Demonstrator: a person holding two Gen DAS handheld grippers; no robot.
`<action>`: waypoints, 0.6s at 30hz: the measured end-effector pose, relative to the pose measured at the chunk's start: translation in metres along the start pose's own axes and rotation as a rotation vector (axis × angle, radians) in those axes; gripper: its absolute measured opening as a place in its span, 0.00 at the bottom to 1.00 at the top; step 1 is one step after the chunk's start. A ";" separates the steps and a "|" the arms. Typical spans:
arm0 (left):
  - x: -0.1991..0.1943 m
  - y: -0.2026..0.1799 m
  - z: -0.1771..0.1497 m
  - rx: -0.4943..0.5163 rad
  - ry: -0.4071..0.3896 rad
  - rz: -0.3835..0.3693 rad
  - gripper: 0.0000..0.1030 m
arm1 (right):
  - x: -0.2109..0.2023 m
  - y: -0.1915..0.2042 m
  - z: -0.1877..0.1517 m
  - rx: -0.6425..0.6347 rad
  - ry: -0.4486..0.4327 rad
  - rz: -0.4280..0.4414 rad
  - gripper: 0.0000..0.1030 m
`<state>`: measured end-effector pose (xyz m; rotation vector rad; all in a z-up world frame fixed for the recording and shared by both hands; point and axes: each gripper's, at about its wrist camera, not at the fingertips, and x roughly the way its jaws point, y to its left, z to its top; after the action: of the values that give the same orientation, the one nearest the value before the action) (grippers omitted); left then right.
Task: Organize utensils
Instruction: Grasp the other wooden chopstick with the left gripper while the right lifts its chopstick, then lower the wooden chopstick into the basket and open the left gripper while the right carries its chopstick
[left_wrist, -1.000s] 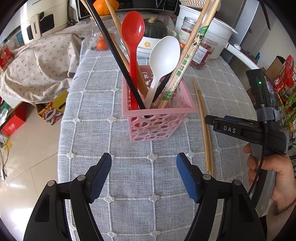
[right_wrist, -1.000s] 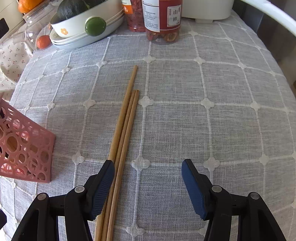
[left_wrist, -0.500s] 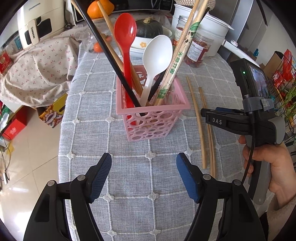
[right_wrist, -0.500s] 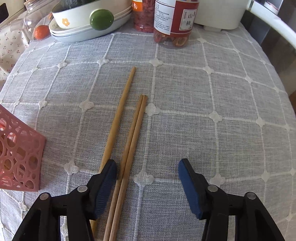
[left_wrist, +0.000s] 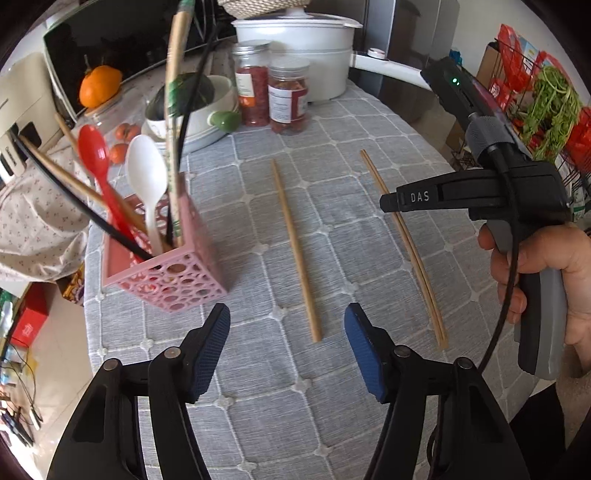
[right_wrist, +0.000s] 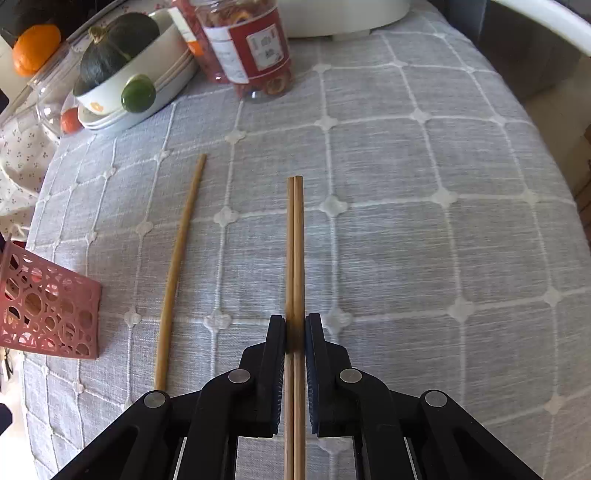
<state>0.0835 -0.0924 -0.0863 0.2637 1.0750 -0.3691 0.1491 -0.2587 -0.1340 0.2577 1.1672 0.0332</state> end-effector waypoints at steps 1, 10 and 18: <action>0.005 -0.007 0.006 0.012 0.010 0.004 0.52 | -0.005 -0.007 -0.001 0.008 -0.005 0.003 0.07; 0.078 -0.026 0.074 -0.050 0.105 0.075 0.29 | -0.032 -0.065 -0.016 0.059 -0.002 0.049 0.07; 0.125 0.003 0.119 -0.200 0.105 0.150 0.13 | -0.039 -0.094 -0.019 0.115 0.007 0.102 0.07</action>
<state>0.2331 -0.1560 -0.1440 0.1850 1.1781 -0.1133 0.1064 -0.3525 -0.1259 0.4191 1.1636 0.0570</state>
